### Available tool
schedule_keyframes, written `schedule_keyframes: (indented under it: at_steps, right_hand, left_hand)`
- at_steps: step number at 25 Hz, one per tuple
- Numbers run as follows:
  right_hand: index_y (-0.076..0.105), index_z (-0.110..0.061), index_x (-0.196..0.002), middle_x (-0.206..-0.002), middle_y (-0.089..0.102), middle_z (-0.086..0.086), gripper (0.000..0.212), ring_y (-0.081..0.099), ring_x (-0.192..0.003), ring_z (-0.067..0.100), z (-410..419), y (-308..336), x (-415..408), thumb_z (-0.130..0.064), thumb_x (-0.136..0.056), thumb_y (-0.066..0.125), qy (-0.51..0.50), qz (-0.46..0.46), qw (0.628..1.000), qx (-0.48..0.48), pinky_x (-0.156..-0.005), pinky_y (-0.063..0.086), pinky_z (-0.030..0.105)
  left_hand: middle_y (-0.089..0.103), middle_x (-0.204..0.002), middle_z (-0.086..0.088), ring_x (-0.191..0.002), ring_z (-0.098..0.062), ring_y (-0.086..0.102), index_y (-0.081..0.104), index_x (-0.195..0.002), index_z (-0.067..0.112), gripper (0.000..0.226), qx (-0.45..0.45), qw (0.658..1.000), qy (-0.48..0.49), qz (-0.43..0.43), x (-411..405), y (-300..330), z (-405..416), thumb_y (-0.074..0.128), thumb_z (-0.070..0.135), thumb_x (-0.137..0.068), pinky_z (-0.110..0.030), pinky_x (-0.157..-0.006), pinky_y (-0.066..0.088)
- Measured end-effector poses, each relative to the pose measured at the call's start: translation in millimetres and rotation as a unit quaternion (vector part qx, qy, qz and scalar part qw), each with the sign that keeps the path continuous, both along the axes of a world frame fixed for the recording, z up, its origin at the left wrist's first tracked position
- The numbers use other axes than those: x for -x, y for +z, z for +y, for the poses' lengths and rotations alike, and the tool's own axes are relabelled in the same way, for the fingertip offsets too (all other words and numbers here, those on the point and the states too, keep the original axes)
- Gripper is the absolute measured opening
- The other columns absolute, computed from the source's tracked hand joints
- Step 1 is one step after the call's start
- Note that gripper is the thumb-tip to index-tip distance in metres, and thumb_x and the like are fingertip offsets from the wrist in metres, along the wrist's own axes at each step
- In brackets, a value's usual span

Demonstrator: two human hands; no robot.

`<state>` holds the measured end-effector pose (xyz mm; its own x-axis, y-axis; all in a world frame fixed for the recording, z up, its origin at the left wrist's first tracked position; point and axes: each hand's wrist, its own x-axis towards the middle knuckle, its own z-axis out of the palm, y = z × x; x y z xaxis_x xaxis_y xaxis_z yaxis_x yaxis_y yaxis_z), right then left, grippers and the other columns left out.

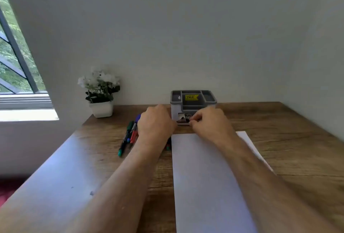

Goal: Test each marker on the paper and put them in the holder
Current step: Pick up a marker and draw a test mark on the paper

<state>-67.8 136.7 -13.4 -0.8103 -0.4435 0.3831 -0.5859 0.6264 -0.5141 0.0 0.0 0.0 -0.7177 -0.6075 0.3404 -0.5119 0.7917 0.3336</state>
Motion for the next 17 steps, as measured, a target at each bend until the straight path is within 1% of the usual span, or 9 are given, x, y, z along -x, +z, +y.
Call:
schedule_keyframes:
  at_steps: [1, 3, 5, 7, 8, 10, 12, 14, 17]
  right_hand:
    - [0.076, -0.027, -0.091, -0.071, 0.057, -0.017, 0.009, 0.052, -0.064, -0.005, -1, -1, 3, -0.028, -0.085, 0.069, 0.003, 0.007, 1.0, 0.0, -0.053, 0.035, 0.013]
    - [0.075, -0.026, -0.088, -0.072, 0.059, -0.015, 0.009, 0.056, -0.067, 0.0, -2, 3, 2, -0.027, -0.084, 0.068, -0.003, 0.016, 1.0, 0.0, -0.058, 0.043, 0.018]
    - [0.075, -0.025, -0.087, -0.079, 0.068, -0.009, 0.011, 0.061, -0.071, 0.007, -6, 3, -2, -0.026, -0.085, 0.064, -0.006, 0.012, 1.0, -0.014, -0.063, 0.052, 0.026]
    - [0.076, -0.024, -0.089, -0.084, 0.071, -0.003, 0.015, 0.064, -0.075, 0.013, -8, 1, -7, -0.024, -0.085, 0.061, -0.008, 0.016, 0.999, -0.031, -0.067, 0.056, 0.031]
    - [0.076, -0.023, -0.09, -0.085, 0.072, -0.003, 0.016, 0.063, -0.075, 0.013, -7, 0, -8, -0.024, -0.085, 0.061, -0.008, 0.021, 0.999, -0.033, -0.066, 0.054, 0.028]
    - [0.076, -0.023, -0.091, -0.085, 0.071, -0.003, 0.015, 0.059, -0.071, 0.009, -7, 1, -8, -0.024, -0.087, 0.061, -0.006, 0.023, 0.999, -0.026, -0.056, 0.043, 0.02]
    - [0.076, -0.023, -0.093, -0.087, 0.072, -0.004, 0.015, 0.056, -0.07, 0.007, -9, -2, -9, -0.025, -0.089, 0.062, -0.003, 0.019, 0.999, -0.026, -0.052, 0.034, 0.015]
    - [0.076, -0.022, -0.095, -0.089, 0.072, -0.004, 0.015, 0.057, -0.072, 0.006, -11, -6, -11, -0.026, -0.089, 0.062, 0.003, 0.003, 1.0, -0.023, -0.056, 0.038, 0.016]
    - [0.076, -0.024, -0.095, -0.092, 0.072, -0.008, 0.015, 0.059, -0.078, 0.004, -13, -13, -13, -0.028, -0.09, 0.063, 0.015, -0.037, 0.999, 0.0, -0.07, 0.047, 0.023]
  left_hand:
    - [0.057, -0.067, -0.001, -0.058, -0.019, 0.055, 0.051, -0.065, 0.02, 0.031, 0.003, 1.0, 0.011, -0.005, 3, 0, -2, 0.07, 0.041, -0.078, -0.029, -0.051, 0.044]
    - [0.053, -0.066, -0.002, -0.06, -0.021, 0.055, 0.041, -0.061, 0.021, 0.037, 0.016, 0.999, 0.028, 0.0, 10, 0, -4, 0.069, 0.037, -0.081, -0.03, -0.051, 0.042]
    - [0.057, -0.073, -0.004, -0.065, -0.022, 0.054, 0.039, -0.061, 0.02, 0.037, 0.026, 0.999, 0.027, -0.008, 13, 1, -2, 0.066, 0.032, -0.083, -0.032, -0.054, 0.042]
    - [0.056, -0.078, -0.006, -0.069, -0.024, 0.055, 0.041, -0.067, 0.018, 0.032, 0.044, 0.998, 0.027, -0.026, 13, -2, 2, 0.064, 0.03, -0.086, -0.034, -0.056, 0.042]
    - [0.054, -0.079, -0.006, -0.07, -0.024, 0.054, 0.044, -0.071, 0.018, 0.027, 0.049, 0.998, 0.024, -0.029, 13, -2, 2, 0.063, 0.03, -0.087, -0.035, -0.056, 0.042]
    - [0.051, -0.078, -0.005, -0.069, -0.023, 0.052, 0.052, -0.078, 0.017, 0.018, 0.047, 0.998, 0.021, -0.029, 12, 0, 2, 0.063, 0.028, -0.087, -0.035, -0.056, 0.041]
    - [0.054, -0.078, -0.005, -0.068, -0.022, 0.053, 0.057, -0.084, 0.014, 0.016, 0.041, 0.998, 0.02, -0.034, 11, -1, 4, 0.063, 0.028, -0.088, -0.034, -0.055, 0.04]
    - [0.061, -0.08, -0.006, -0.068, -0.022, 0.057, 0.058, -0.082, 0.014, 0.02, 0.026, 0.999, 0.014, -0.029, 8, 0, 3, 0.066, 0.032, -0.086, -0.033, -0.055, 0.041]
    - [0.063, -0.076, -0.005, -0.066, -0.021, 0.06, 0.055, -0.073, 0.014, 0.029, -0.051, 0.997, 0.017, 0.054, 0, 9, -2, 0.071, 0.038, -0.078, -0.03, -0.056, 0.047]
